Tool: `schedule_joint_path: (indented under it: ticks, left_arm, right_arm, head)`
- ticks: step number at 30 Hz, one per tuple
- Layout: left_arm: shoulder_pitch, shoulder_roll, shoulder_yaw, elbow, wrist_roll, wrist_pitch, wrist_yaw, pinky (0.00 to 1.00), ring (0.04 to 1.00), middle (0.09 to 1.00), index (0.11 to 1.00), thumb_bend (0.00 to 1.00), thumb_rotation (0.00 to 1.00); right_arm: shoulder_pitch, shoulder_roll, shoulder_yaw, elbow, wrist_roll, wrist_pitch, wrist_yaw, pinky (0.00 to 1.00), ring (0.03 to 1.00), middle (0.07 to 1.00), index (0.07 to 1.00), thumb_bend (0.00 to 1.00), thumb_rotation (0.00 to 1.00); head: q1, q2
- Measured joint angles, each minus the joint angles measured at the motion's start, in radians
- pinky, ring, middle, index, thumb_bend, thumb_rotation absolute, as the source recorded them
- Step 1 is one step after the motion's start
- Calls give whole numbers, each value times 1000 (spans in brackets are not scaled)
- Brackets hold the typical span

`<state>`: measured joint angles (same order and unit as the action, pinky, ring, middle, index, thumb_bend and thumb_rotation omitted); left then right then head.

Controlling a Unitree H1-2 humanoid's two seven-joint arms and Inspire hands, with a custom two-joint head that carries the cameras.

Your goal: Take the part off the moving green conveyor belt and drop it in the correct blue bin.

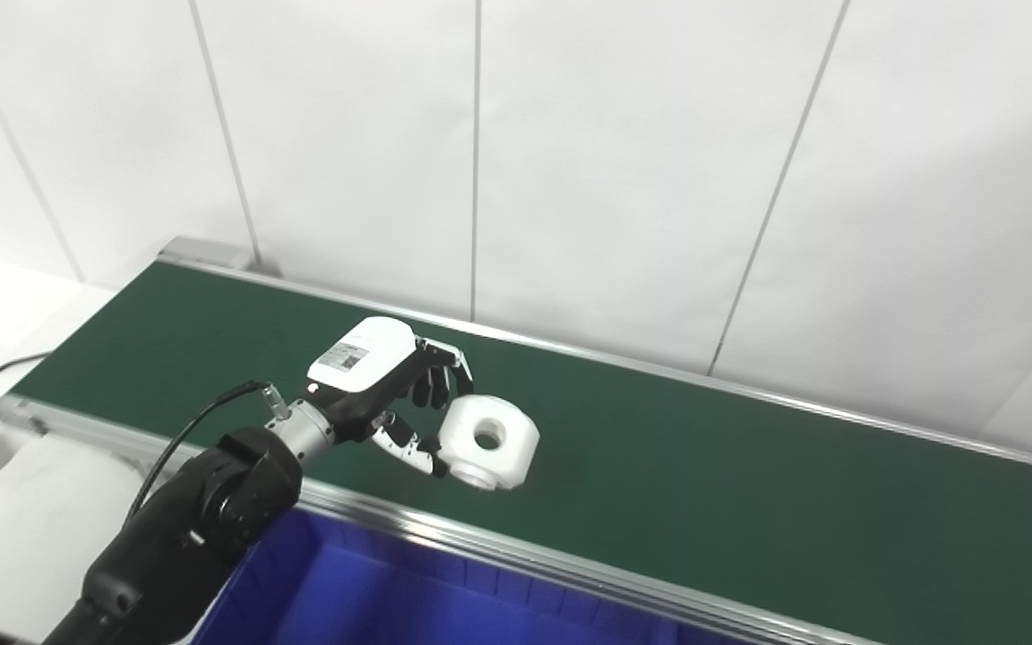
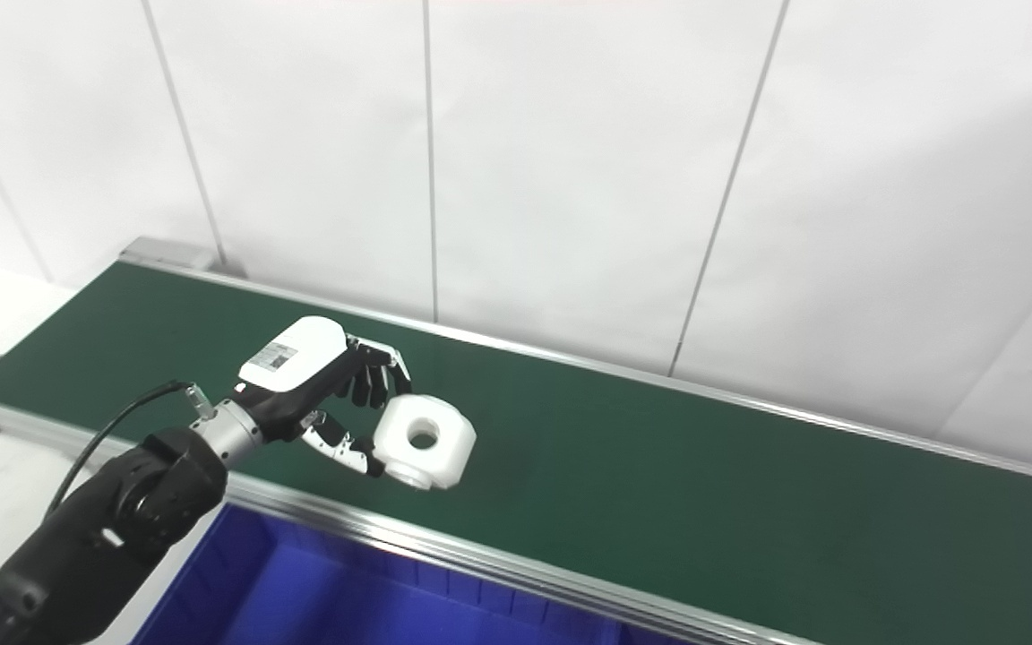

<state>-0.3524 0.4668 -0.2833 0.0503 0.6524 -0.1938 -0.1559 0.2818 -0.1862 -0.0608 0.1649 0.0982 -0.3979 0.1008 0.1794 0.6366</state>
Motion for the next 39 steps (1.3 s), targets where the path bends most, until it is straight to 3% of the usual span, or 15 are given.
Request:
schedule_joint_path:
  ticks: [2,6,9,12,18,29,36,37,38,39]
  left_arm:
    - [35,2,14,-49,2,26,-26,287,345,429,519,514,0]
    - [124,13,37,-158,13,57,-59,288,350,428,519,515,0]
    - [174,30,42,-183,23,68,-81,311,382,448,513,517,0]
    - [231,38,62,-194,36,91,-93,277,344,421,520,513,0]
    - [281,38,59,-203,82,93,-106,291,368,439,514,516,0]
    - [293,43,39,-161,124,85,-116,271,348,422,517,513,0]
    - [293,47,36,-162,138,83,-124,331,420,469,504,519,0]
    - [293,47,36,-165,138,85,-132,441,535,561,499,518,52]
    - [293,47,35,-171,138,91,-147,534,628,648,597,728,242]
    - [292,49,33,-183,140,99,-172,647,731,752,709,862,401]
  right_arm:
    - [2,-11,-5,-6,10,10,8,899,917,936,970,914,961]
    - [-3,-45,-14,-27,44,38,44,929,932,949,970,919,942]
    - [-10,-60,-35,-34,80,67,48,921,918,936,965,933,931]
    - [-14,-75,-44,-43,94,100,60,919,909,924,968,932,923]
    - [-21,-89,-56,-71,117,153,72,906,898,911,951,939,902]
    - [-25,-93,-68,-76,117,177,86,897,892,908,951,950,899]
    - [-24,-93,-70,-98,113,183,86,881,886,903,949,945,900]
    - [-23,-92,-70,-98,112,184,86,886,887,902,946,949,892]
    - [-23,-92,-70,-98,112,187,86,891,890,905,946,951,890]
    - [-22,-92,-70,-100,113,192,86,892,891,905,944,952,891]
  head:
    - [57,47]
    - [109,86]
    - [129,110]
    - [146,127]
    - [149,137]
    - [143,140]
    - [140,143]
    - [140,143]
    - [140,143]
    - [138,143]
